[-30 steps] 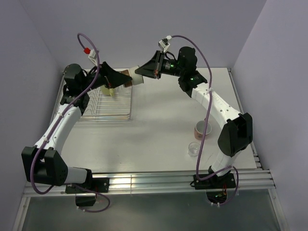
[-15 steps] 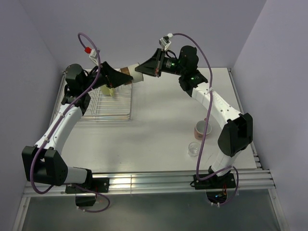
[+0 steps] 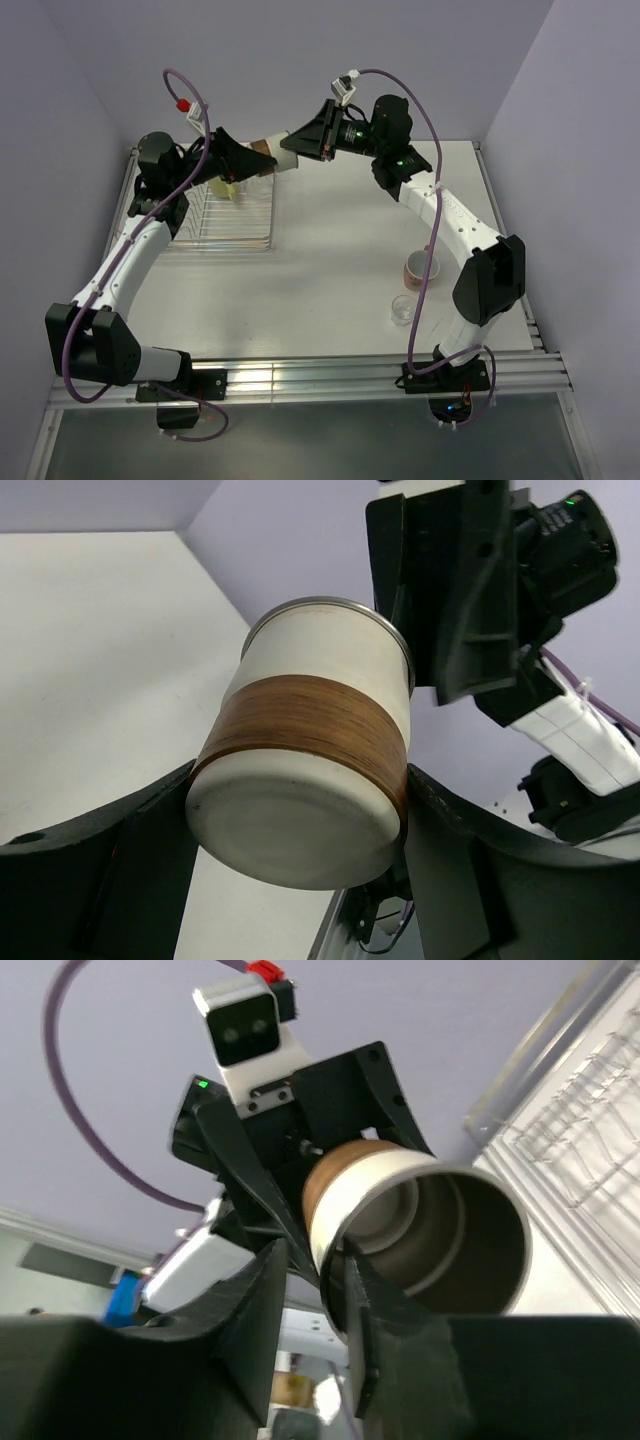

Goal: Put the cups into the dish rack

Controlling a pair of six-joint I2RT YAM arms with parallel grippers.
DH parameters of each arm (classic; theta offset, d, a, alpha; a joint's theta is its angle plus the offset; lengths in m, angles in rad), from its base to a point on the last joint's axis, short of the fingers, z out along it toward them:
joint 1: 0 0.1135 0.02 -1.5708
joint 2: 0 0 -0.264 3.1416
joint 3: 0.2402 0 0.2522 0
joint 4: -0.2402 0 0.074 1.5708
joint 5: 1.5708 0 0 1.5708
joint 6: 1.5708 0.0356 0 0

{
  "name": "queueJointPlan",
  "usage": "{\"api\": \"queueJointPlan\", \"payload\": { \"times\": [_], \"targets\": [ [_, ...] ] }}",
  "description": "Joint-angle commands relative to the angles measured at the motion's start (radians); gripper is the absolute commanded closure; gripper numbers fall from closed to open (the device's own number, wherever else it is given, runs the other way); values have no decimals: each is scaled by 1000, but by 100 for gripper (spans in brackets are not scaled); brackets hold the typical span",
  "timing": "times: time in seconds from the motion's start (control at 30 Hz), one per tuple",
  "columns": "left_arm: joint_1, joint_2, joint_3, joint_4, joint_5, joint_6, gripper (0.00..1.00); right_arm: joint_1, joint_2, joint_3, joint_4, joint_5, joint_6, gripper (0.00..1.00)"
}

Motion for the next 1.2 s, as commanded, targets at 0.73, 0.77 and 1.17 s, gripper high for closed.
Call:
{"api": "queueJointPlan", "payload": {
  "times": [0.73,0.77,1.17],
  "targets": [
    [90,47,426,-938,-750,402,100,-88,-214,-67,-561,504,-506,43],
    [90,70,428,-955,-764,420,100,-88,-219,-74,-581,516,-520,43],
    [76,251,439,-1089,-922,499,100,-79,-257,-182,-664,644,-658,43]
  ]
}}
